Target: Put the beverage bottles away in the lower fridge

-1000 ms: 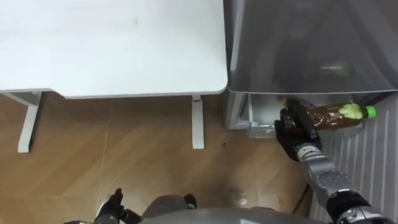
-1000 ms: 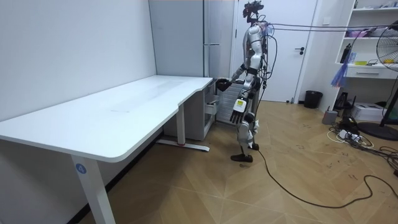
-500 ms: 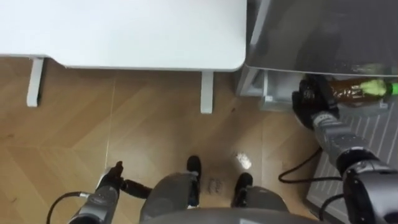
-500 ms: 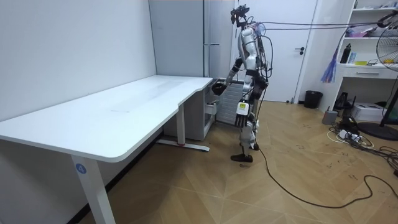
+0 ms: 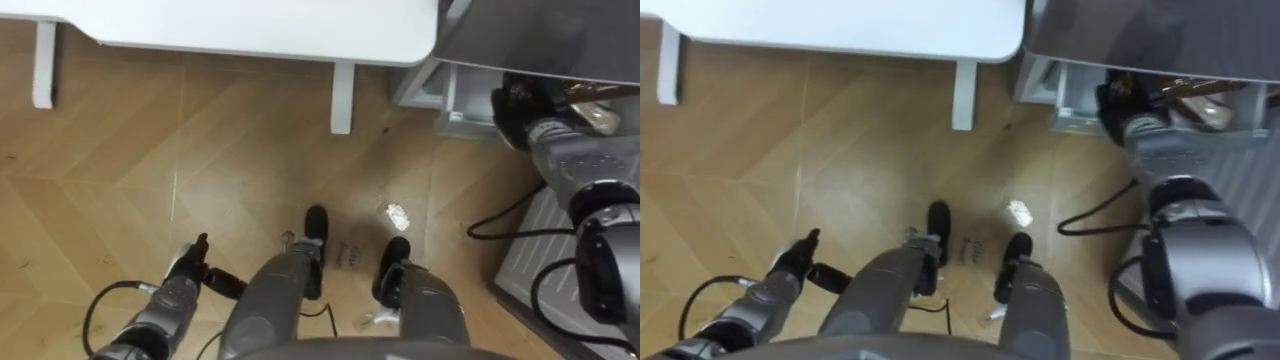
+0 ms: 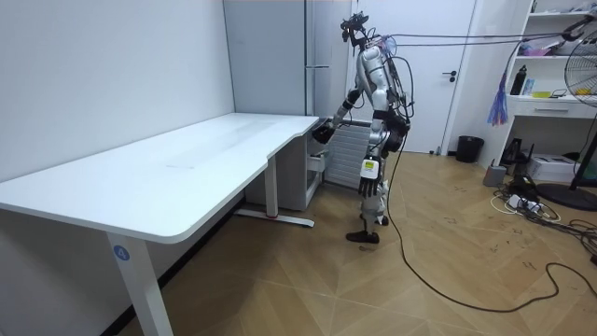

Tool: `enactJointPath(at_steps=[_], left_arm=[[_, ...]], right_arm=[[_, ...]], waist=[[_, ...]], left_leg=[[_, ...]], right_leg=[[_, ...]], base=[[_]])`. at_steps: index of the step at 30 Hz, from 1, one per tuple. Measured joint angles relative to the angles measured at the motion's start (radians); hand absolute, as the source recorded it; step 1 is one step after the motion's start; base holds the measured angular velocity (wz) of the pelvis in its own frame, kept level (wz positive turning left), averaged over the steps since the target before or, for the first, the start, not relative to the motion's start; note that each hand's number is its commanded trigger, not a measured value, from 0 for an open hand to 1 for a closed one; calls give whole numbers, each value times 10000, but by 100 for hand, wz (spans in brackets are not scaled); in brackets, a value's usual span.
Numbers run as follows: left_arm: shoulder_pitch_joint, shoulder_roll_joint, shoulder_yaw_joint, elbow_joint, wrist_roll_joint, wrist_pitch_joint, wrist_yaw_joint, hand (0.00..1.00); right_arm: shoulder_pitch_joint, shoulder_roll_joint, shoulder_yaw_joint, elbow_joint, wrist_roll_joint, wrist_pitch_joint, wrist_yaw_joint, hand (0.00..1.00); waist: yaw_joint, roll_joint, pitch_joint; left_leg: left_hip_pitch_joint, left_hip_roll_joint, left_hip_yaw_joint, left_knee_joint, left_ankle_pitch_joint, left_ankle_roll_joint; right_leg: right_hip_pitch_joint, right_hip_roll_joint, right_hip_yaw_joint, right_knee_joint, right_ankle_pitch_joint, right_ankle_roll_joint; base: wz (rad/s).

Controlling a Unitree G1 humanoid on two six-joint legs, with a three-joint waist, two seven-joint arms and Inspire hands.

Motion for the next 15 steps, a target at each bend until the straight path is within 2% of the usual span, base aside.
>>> enactJointPath(at_steps=[4,7,12,15], left_arm=[[-96,18,-57,-8,13,8,-8,0],[-200,32,-53,-22,13,-10,-10,0],[-135,51,-54,-1,14,57,-13,0],[-129,100,-56,-1,11,77,-8,0]], right_arm=[[-516,-104,-2,174,-241,-1,-363,0],[-785,-148,-200,175,-246,-13,-672,0],[-804,-370,-295,175,-260,-17,-846,0],[-875,-459,-287,193,-301,-22,-938,0]], waist=[[45,12,5],[221,60,14],[414,212,-16],[458,221,-21]], left_leg=[[-323,-104,-19,204,29,52],[-501,-106,-22,297,39,67],[-519,-109,52,304,58,92],[-518,-102,57,304,60,92]], right_leg=[[-384,-155,19,394,-87,44],[-584,-158,64,516,-88,42],[-646,-166,131,522,-87,43],[-640,-153,129,526,-86,41]], base=[[6],[0],[-3],[0]])
